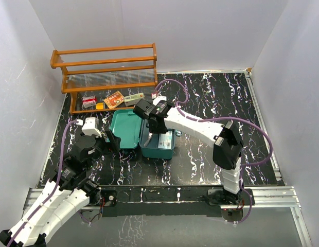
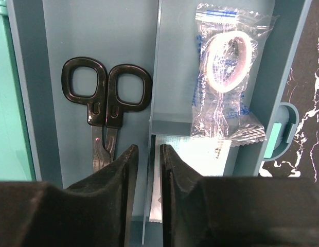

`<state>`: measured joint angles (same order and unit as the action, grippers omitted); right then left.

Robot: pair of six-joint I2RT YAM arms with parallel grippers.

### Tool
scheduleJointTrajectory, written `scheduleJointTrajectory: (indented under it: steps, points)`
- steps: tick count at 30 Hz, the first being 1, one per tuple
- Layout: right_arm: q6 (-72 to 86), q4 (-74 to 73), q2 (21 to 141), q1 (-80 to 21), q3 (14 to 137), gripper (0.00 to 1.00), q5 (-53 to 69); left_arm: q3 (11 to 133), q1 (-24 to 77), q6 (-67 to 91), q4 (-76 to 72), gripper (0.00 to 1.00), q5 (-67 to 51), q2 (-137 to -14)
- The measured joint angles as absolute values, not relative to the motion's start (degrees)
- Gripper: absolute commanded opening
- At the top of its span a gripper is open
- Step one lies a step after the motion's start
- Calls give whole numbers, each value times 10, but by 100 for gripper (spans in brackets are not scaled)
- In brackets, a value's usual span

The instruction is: Organize the medicine kit

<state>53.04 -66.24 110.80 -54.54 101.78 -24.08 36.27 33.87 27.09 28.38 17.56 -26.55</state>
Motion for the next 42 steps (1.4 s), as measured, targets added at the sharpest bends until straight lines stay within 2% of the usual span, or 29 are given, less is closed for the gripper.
scheduleJointTrajectory:
  steps: [3, 6, 9, 10, 19, 25, 28, 34, 42]
  points:
    - [521, -661, 1108, -545, 1018, 36, -245, 363, 339, 272, 285, 79, 179, -266]
    - [509, -655, 1105, -547, 1018, 39, -254, 363, 339, 273, 286, 83, 182, -268]
    - [496, -640, 1091, -547, 1014, 40, -258, 363, 339, 274, 288, 91, 185, -274]
    - [491, -635, 1084, -547, 1014, 41, -258, 363, 339, 275, 288, 98, 187, -277]
    - [450, -555, 958, -523, 952, 44, -259, 371, 339, 265, 274, 99, 197, -344]
    - [419, -483, 861, -448, 849, 45, -248, 444, 324, 259, 243, 94, 178, -469]
    - [404, -453, 828, -412, 804, 45, -236, 470, 284, 260, 218, 90, 127, -530]
    - [380, -408, 800, -364, 756, 45, -221, 486, 126, 267, 192, 88, 5, -614]
    - [361, -352, 796, -321, 713, 45, -177, 486, 1, 270, 173, 97, -146, -654]
